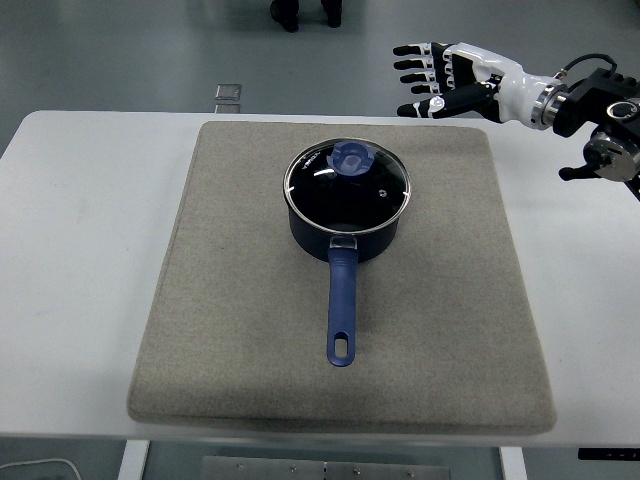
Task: Lift the pot lid and place it to the right of the pot.
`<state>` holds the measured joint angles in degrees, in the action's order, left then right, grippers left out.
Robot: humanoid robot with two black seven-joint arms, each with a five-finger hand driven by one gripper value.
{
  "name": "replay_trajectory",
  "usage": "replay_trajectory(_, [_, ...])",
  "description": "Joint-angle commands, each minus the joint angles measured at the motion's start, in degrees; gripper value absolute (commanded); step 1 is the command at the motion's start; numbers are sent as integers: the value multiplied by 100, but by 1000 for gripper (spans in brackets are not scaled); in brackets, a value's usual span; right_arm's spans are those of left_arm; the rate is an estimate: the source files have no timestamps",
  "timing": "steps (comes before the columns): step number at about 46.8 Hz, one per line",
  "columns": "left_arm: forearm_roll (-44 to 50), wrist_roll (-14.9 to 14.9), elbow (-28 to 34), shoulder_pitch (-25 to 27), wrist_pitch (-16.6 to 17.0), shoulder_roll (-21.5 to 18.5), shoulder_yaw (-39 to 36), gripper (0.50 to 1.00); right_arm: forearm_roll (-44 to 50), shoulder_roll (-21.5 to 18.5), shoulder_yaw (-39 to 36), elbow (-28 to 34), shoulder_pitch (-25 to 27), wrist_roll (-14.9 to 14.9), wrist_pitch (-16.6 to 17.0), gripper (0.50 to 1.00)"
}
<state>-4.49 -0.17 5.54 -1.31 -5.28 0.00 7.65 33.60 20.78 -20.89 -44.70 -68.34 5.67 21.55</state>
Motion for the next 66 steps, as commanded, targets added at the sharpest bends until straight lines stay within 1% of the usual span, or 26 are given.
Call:
replay_trajectory(1, [0, 0, 0, -1, 0, 0, 0, 1000, 190, 31, 208, -74, -126, 5, 200, 928])
replay_trajectory(6, [0, 0, 0, -1, 0, 0, 0, 1000, 463, 31, 506, -179, -355, 5, 376, 928])
replay_trajectory(9, [0, 0, 0, -1, 0, 0, 0, 1000, 656, 5, 682, -214, -522, 13, 403, 928])
replay_trajectory(15, [0, 0, 0, -1, 0, 0, 0, 1000, 920, -13, 1025, -337, -838, 40, 403, 928])
replay_trajectory(23, [0, 0, 0, -1, 0, 0, 0, 1000, 1210, -153, 1508, -416, -1207, 40, 403, 928])
replay_trajectory(32, [0, 0, 0, -1, 0, 0, 0, 1000, 1456, -338, 1860, -478, -1515, 40, 403, 928])
replay_trajectory(45, [0, 0, 0, -1, 0, 0, 0, 1000, 1623, -567, 2177, -478, -1673, 40, 403, 928])
replay_trajectory(53, [0, 0, 0, -1, 0, 0, 0, 1000, 1826, -567, 2221, -478, -1665, 40, 394, 924])
replay_trajectory(66, [0, 0, 0, -1, 0, 0, 0, 1000, 1843, -567, 2212, -478, -1674, 40, 394, 913])
